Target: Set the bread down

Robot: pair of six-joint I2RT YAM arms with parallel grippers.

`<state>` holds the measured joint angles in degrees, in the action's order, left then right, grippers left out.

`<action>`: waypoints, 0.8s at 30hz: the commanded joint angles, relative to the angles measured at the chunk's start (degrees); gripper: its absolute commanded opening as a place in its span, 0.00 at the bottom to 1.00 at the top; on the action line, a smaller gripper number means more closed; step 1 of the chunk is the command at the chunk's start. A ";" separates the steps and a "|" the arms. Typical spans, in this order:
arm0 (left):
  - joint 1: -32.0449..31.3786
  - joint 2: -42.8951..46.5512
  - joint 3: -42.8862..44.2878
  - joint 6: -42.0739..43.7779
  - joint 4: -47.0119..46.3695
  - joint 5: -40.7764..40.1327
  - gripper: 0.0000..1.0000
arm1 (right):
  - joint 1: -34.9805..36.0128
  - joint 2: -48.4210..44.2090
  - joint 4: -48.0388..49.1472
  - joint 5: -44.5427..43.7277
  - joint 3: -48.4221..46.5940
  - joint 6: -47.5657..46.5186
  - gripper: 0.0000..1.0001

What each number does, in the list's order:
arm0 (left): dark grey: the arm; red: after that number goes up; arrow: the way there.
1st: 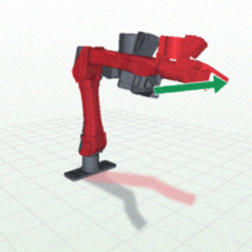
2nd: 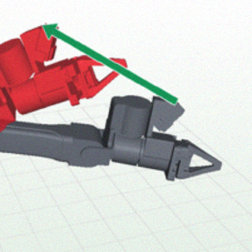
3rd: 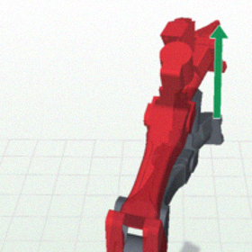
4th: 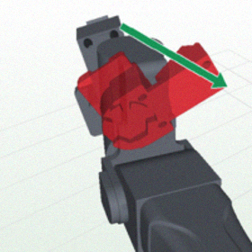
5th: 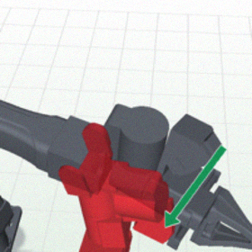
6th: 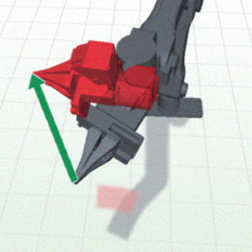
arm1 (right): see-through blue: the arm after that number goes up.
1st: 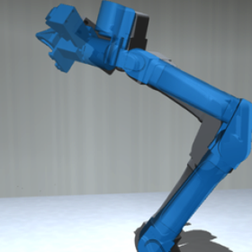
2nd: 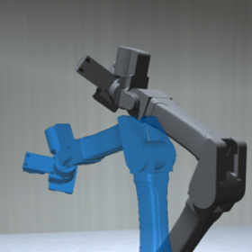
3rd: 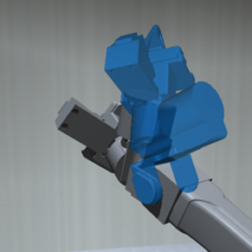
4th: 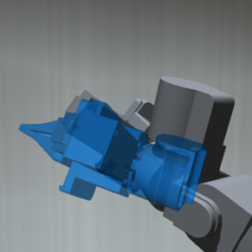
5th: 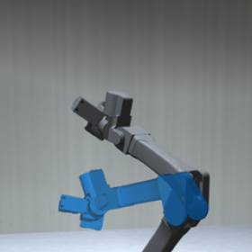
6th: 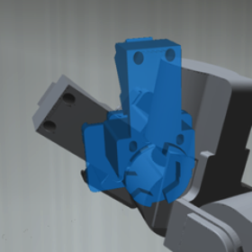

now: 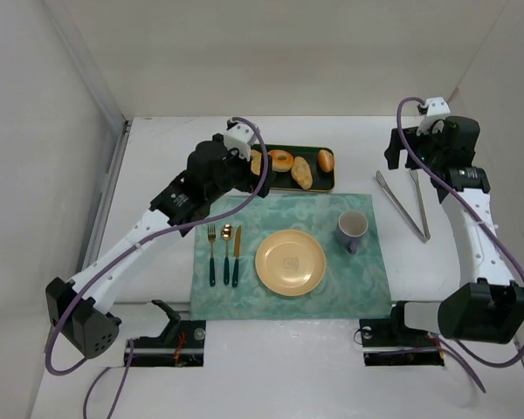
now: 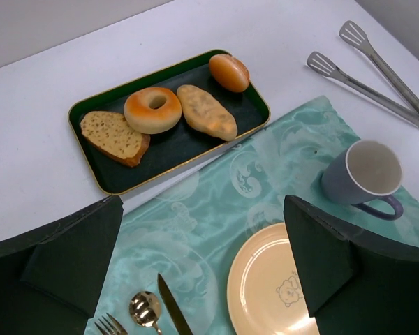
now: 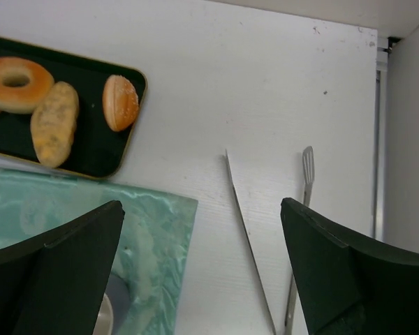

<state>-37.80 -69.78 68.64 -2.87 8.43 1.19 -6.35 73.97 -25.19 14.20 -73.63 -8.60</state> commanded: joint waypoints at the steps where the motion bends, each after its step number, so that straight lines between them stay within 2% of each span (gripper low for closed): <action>1: -0.08 1.14 -0.09 -0.03 -3.15 -0.49 1.00 | 0.20 -4.54 3.13 -3.39 3.74 -6.33 0.99; 4: -0.08 1.14 -0.09 -0.03 -3.15 -0.49 1.00 | 0.20 -5.24 4.79 -4.00 7.43 -9.32 0.99; 6: -0.08 1.75 -1.22 -0.03 -3.85 -1.10 1.00 | -1.81 -2.62 3.93 -1.39 7.44 -10.38 0.99; 19: -0.08 0.70 -2.28 2.70 -3.86 -6.46 1.00 | -5.08 8.54 4.71 -0.75 7.27 -13.81 0.98; 24: -0.08 -0.45 -2.28 2.70 -3.86 -5.33 1.00 | -9.37 10.22 3.40 0.83 9.81 -18.11 0.97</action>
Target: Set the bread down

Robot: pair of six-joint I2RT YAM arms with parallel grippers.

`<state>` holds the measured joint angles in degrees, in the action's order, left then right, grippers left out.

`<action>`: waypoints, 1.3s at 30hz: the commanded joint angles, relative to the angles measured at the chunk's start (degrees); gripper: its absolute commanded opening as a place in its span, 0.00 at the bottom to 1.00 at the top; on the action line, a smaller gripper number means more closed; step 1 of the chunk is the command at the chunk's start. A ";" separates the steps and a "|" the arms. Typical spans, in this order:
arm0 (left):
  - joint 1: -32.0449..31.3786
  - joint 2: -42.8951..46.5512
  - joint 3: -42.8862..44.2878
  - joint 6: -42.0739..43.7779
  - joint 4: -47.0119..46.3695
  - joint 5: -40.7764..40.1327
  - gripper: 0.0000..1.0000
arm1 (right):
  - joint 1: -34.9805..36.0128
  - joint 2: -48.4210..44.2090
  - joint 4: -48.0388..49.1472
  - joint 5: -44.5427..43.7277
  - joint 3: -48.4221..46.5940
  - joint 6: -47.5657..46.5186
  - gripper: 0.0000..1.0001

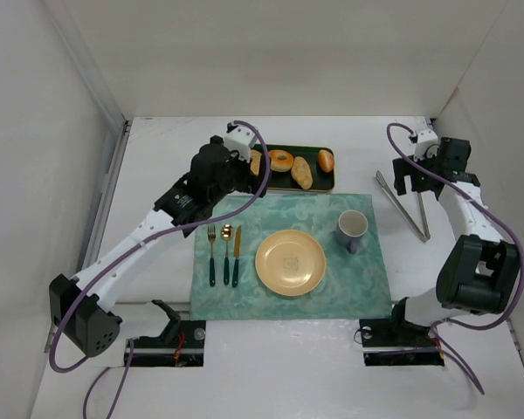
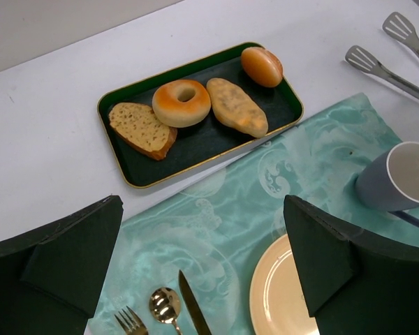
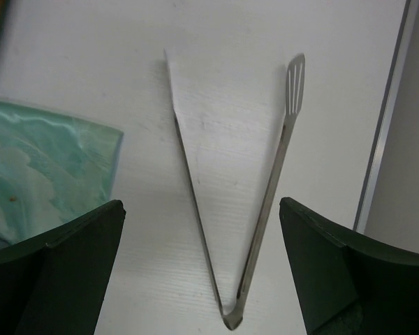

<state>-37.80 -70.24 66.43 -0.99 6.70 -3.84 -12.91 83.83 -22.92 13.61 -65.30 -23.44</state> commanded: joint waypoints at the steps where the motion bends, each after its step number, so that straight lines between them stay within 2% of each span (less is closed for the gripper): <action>1: -0.08 0.01 -0.08 0.82 -2.13 -0.30 1.00 | -3.61 0.37 1.12 1.42 1.49 -3.80 0.97; 9: -0.08 -1.04 -0.60 0.82 -2.66 0.76 1.00 | -5.64 0.97 -0.20 0.19 6.76 -14.43 0.97; 19: -0.08 -0.51 -0.60 1.87 -3.18 0.76 1.00 | -5.64 7.92 -2.83 0.90 5.00 -16.46 0.95; 39: -0.08 0.01 -1.66 2.40 -4.24 0.23 1.00 | -9.15 12.06 -3.89 0.37 5.00 -18.22 0.90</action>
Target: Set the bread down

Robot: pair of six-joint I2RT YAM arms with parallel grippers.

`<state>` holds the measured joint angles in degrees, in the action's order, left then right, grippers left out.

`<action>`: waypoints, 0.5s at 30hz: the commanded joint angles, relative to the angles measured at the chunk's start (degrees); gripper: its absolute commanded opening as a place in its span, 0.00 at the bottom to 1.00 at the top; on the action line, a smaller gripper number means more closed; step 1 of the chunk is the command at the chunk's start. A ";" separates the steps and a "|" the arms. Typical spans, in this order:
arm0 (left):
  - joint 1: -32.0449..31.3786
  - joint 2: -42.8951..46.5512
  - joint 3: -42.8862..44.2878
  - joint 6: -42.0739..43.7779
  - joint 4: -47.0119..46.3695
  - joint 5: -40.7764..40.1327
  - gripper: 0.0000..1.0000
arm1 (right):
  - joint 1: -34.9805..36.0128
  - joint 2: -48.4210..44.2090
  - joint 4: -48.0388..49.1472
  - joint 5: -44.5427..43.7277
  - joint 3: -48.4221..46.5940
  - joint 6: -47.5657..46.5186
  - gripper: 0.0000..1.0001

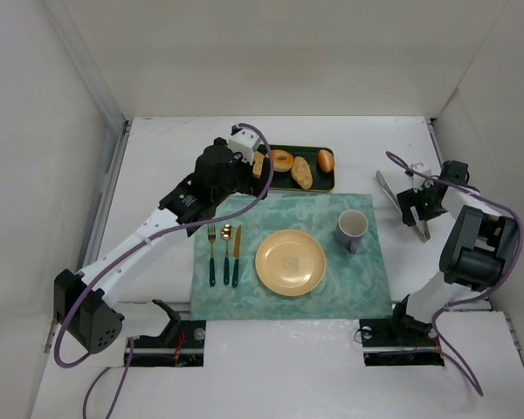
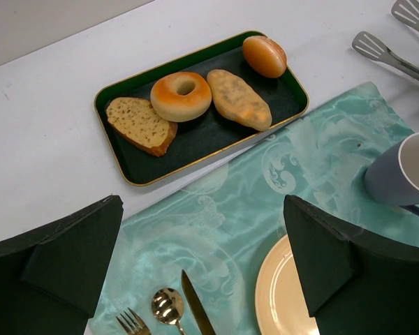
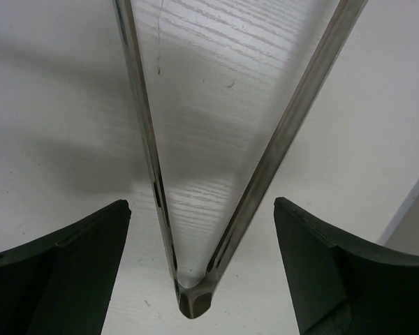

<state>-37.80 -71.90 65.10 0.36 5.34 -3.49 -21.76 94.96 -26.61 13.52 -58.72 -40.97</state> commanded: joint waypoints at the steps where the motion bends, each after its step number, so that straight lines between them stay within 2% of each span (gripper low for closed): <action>1: -0.08 1.67 -0.33 1.05 -2.88 -0.12 1.00 | -0.30 1.63 -0.72 0.46 -2.10 -0.69 0.88; 15: -0.08 1.67 -0.85 1.05 -3.41 -0.64 1.00 | -1.36 5.59 -2.48 1.60 -4.47 -0.16 0.81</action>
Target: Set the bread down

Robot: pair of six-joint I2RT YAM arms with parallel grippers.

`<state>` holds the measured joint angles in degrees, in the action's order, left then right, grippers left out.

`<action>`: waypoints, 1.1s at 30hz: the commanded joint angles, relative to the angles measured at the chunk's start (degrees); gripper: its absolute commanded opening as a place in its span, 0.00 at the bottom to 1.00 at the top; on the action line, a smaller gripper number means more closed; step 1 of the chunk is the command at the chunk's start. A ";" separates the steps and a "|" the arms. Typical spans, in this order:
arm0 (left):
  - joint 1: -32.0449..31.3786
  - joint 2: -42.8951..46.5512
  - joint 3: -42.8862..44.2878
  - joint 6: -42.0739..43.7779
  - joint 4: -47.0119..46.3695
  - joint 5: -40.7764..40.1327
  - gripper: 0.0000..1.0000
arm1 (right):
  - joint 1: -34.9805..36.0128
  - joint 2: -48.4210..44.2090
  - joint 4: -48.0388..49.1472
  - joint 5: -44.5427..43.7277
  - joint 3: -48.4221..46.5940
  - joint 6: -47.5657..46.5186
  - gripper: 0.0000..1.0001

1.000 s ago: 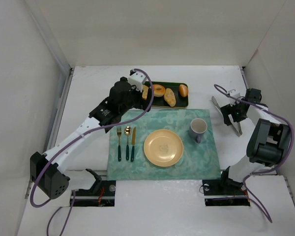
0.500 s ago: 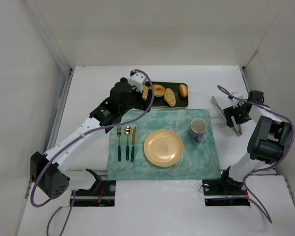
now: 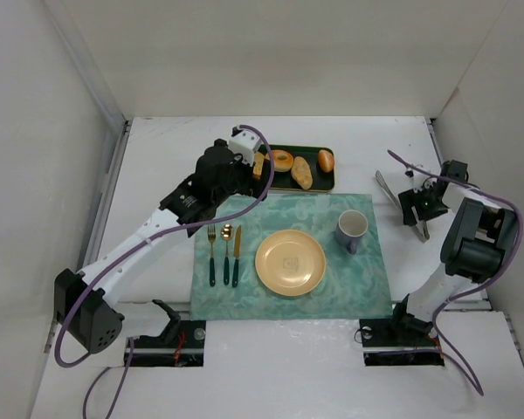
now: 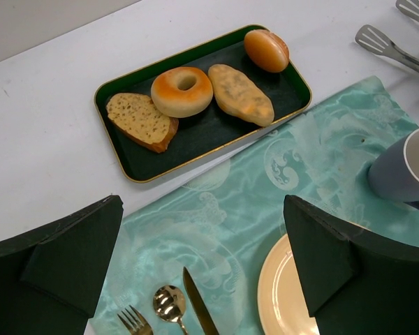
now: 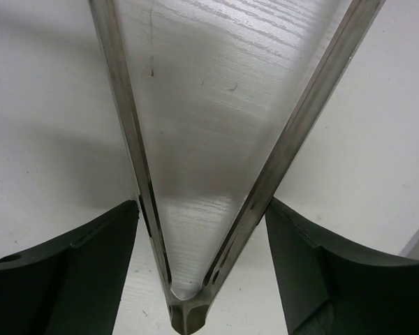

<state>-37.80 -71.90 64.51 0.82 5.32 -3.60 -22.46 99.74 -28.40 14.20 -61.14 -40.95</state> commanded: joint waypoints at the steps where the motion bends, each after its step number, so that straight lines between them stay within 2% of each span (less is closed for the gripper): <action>1: -0.08 1.67 -0.26 0.59 -3.39 -0.54 1.00 | -0.66 1.32 -0.69 0.92 -2.05 -0.18 0.77; 4: -0.08 1.67 -0.26 0.59 -3.39 -0.54 1.00 | -0.66 1.33 -1.22 0.92 -2.66 0.34 0.72; 5: -0.08 1.67 -0.26 0.59 -3.39 -0.54 1.00 | -0.66 1.94 -1.22 0.92 -2.66 0.34 0.66; 8: -0.08 1.67 -0.26 0.59 -3.39 -0.54 1.00 | -1.18 1.95 -1.83 1.45 -3.28 0.34 0.55; 10: -0.08 1.67 -0.26 0.59 -3.39 -0.54 1.00 | -1.18 1.95 -1.83 1.45 -3.28 0.34 0.53; 14: -0.08 2.20 -0.26 0.59 -3.39 -0.54 1.00 | -1.18 1.25 -1.83 1.45 -3.28 0.87 0.52; 18: -0.08 2.20 -0.26 0.59 -3.39 -0.01 1.00 | -1.18 -3.66 -1.30 3.73 -3.80 2.62 0.52; 25: -0.08 2.20 0.26 0.06 -2.86 1.05 1.00 | -1.18 -11.40 -2.01 9.79 -6.09 5.08 0.52; 33: -0.08 2.20 0.79 -0.47 -2.33 2.10 1.00 | -1.18 -15.80 -5.07 19.62 -11.01 6.76 0.52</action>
<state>-37.80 -71.88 64.47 0.82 4.93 -2.35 -23.24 86.39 -31.83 26.68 -68.75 -35.51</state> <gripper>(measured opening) 0.997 0.524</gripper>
